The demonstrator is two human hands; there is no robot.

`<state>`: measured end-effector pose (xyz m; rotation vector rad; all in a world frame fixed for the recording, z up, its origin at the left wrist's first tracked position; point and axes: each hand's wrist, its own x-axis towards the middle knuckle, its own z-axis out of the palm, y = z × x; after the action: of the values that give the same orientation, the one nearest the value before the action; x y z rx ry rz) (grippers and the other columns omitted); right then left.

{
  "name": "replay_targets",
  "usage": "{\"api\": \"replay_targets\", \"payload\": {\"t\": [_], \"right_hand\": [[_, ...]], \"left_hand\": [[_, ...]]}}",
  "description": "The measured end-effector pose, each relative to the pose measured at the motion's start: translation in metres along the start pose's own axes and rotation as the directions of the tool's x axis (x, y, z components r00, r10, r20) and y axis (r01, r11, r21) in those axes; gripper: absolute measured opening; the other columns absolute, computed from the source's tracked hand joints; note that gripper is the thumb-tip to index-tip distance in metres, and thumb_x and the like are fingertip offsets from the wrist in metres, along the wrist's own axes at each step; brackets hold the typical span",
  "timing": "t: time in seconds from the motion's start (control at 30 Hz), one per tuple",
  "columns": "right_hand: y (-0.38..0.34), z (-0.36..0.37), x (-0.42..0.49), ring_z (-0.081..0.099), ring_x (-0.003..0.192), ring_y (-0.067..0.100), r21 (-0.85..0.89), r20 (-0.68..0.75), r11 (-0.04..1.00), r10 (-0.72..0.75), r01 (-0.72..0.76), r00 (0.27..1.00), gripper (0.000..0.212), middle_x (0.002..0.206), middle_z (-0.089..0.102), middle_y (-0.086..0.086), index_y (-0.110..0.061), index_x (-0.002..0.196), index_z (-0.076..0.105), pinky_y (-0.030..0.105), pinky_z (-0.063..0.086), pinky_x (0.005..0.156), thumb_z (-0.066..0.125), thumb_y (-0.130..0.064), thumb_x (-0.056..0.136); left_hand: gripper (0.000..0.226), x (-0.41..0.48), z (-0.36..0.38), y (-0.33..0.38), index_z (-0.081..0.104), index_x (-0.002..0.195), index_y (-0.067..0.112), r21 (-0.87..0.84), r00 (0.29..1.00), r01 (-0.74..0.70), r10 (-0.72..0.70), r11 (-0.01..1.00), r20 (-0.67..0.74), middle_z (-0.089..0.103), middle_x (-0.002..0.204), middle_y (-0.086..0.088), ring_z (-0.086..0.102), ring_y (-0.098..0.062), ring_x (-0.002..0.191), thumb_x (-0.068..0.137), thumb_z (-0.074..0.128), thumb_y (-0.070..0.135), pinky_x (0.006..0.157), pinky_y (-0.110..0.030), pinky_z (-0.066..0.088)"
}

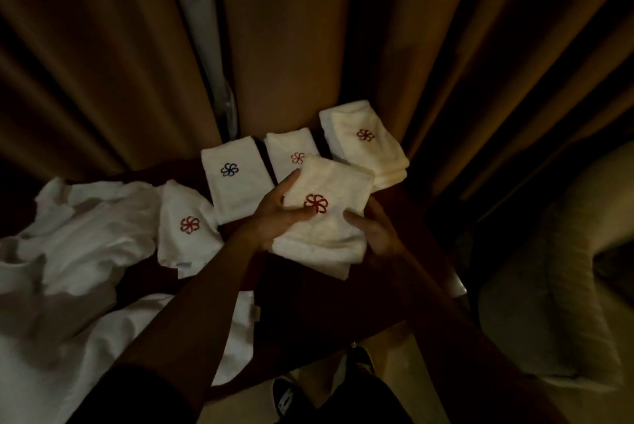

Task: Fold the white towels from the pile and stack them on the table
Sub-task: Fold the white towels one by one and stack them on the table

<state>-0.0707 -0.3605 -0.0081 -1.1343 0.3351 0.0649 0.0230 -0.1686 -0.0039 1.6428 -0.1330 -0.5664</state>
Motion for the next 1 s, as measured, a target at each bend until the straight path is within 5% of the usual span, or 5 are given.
{"api": "replay_targets", "payload": {"t": [0.17, 0.3, 0.43, 0.9, 1.0], "right_hand": [[-0.024, 0.001, 0.018, 0.058, 0.126, 0.032, 0.122, -0.022, 0.989, -0.080, 0.082, 0.997, 0.087, 0.140, 0.058, 0.013, -0.033, 0.150, 0.038, 0.057, 0.051, 0.097, 0.062, 0.018, 0.084], [-0.055, -0.011, 0.038, 0.058, 0.127, 0.021, -0.026, -0.023, 0.994, -0.106, 0.105, 0.994, 0.066, 0.141, 0.057, 0.004, -0.021, 0.143, 0.053, 0.037, 0.055, 0.095, 0.065, 0.010, 0.086], [-0.077, -0.032, 0.064, 0.062, 0.122, 0.018, -0.085, -0.014, 0.994, -0.075, 0.074, 0.997, 0.065, 0.136, 0.061, 0.003, -0.021, 0.138, 0.059, 0.040, 0.055, 0.096, 0.072, 0.008, 0.081], [-0.149, -0.106, 0.192, 0.053, 0.129, 0.019, -0.366, 0.143, 0.929, -0.010, 0.062, 0.990, 0.081, 0.143, 0.049, 0.000, -0.033, 0.137, 0.051, 0.031, 0.056, 0.094, 0.072, 0.016, 0.076], [-0.151, -0.113, 0.213, 0.055, 0.119, 0.010, -0.398, 0.172, 0.916, 0.015, 0.055, 0.985, 0.083, 0.138, 0.049, -0.005, -0.024, 0.144, 0.047, 0.023, 0.057, 0.084, 0.070, 0.018, 0.077]], "left_hand": [[0.083, 0.015, 0.009, 0.027, 0.040, 0.148, 0.043, -0.059, 0.998, -0.068, 0.067, 0.996, -0.022, 0.060, 0.126, 0.014, 0.062, 0.005, 0.106, 0.081, 0.081, 0.014, 0.085, -0.019, 0.055], [0.077, 0.036, 0.018, 0.047, 0.048, 0.143, 0.042, -0.061, 0.997, -0.075, 0.075, 0.995, -0.003, 0.062, 0.132, 0.007, 0.062, -0.009, 0.117, 0.080, 0.083, 0.017, 0.098, -0.037, 0.054], [0.089, 0.063, 0.033, 0.060, 0.047, 0.146, 0.036, -0.057, 0.998, -0.068, 0.067, 0.996, -0.014, 0.060, 0.133, 0.002, 0.061, -0.014, 0.119, 0.071, 0.087, 0.007, 0.097, -0.041, 0.055], [0.125, 0.172, 0.095, 0.078, 0.013, 0.158, 0.027, 0.075, 0.994, 0.013, -0.004, 0.997, -0.111, 0.042, 0.146, 0.009, 0.045, -0.008, 0.129, 0.063, 0.093, 0.009, 0.098, -0.023, 0.044], [0.126, 0.187, 0.101, 0.076, 0.011, 0.159, 0.025, 0.081, 0.988, 0.045, -0.033, 0.996, -0.149, 0.038, 0.147, 0.009, 0.041, -0.009, 0.132, 0.064, 0.092, 0.012, 0.103, -0.026, 0.041]]}}
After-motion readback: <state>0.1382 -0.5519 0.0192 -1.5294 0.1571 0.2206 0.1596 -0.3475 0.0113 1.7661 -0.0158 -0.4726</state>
